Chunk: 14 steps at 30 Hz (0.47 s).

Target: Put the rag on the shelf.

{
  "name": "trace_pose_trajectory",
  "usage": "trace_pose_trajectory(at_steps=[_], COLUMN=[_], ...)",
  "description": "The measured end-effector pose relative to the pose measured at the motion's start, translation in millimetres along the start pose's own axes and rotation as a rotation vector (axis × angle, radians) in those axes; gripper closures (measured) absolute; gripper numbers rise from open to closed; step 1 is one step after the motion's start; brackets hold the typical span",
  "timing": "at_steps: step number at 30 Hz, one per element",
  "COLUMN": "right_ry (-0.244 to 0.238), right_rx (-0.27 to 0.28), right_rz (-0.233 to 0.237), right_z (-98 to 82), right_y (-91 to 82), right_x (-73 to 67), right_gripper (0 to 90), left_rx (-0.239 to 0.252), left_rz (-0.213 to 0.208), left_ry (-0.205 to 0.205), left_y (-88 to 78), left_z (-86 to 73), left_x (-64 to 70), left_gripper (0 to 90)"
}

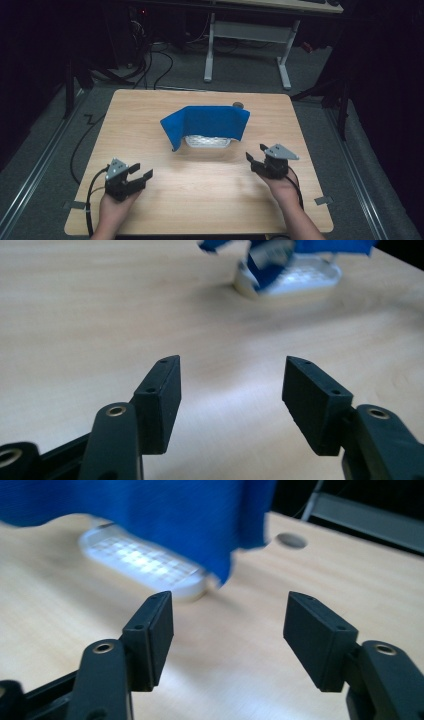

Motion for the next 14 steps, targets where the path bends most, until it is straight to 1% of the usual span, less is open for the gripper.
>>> trace_pose_trajectory(at_steps=[1, 2, 4, 5, 6, 7, 8, 9, 10, 12, 14], right_ry=[0.009, 0.020, 0.031, 0.023, -0.001, -0.016, -0.044, -0.056, -0.064, -0.053, -0.023], right_rx=[-0.001, 0.001, 0.019, 0.003, -0.033, -0.045, -0.056, -0.061, -0.059, -0.059, -0.061], right_rz=[0.009, 0.019, 0.016, 0.023, 0.048, 0.048, 0.042, 0.041, 0.032, 0.022, 0.043], right_z=[-5.0, -14.7, -33.4, -42.2, -48.9, -52.4, -56.1, -56.4, -55.5, -53.3, -54.0], right_y=[-4.9, -14.3, -28.5, -33.8, -37.2, -38.9, -39.4, -38.3, -37.0, -33.2, -31.0], right_x=[-2.9, -7.8, -15.3, -19.7, -24.6, -27.1, -29.3, -30.4, -30.4, -29.1, -28.3], right_gripper=[35.0, 34.2, 35.8, 34.9, 34.0, 34.3, 33.8, 33.2, 32.9, 33.5, 33.8], left_rx=[-0.026, -0.050, -0.049, -0.066, -0.081, -0.113, -0.128, -0.134, -0.141, -0.139, -0.138], left_rz=[-0.003, -0.019, -0.049, -0.066, -0.069, -0.066, -0.053, -0.045, -0.043, -0.057, -0.054], left_ry=[-0.008, -0.018, -0.018, 0.002, 0.022, 0.071, 0.104, 0.114, 0.111, 0.074, 0.056], left_y=[-0.6, -0.8, -1.3, 0.7, 3.5, 8.3, 12.0, 14.6, 16.7, 17.6, 15.7], left_z=[-6.8, -9.8, -14.7, -17.3, -18.1, -18.3, -18.3, -18.5, -18.5, -19.1, -20.4], left_x=[6.9, 13.0, 26.0, 35.0, 39.5, 44.5, 46.3, 46.5, 45.4, 41.5, 38.0], left_gripper=[41.5, 41.2, 40.0, 40.0, 39.5, 38.8, 37.8, 37.3, 37.3, 37.3, 37.3])
Point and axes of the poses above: each handheld gripper's, and its own axes: y roughly forward along the jaws, z roughly out of its top, x roughly to its right, the point moved 2 cm from there along y, roughly forward along the jaws, and after that the axes turned 12 degrees about -z, right-handed, at the moved point
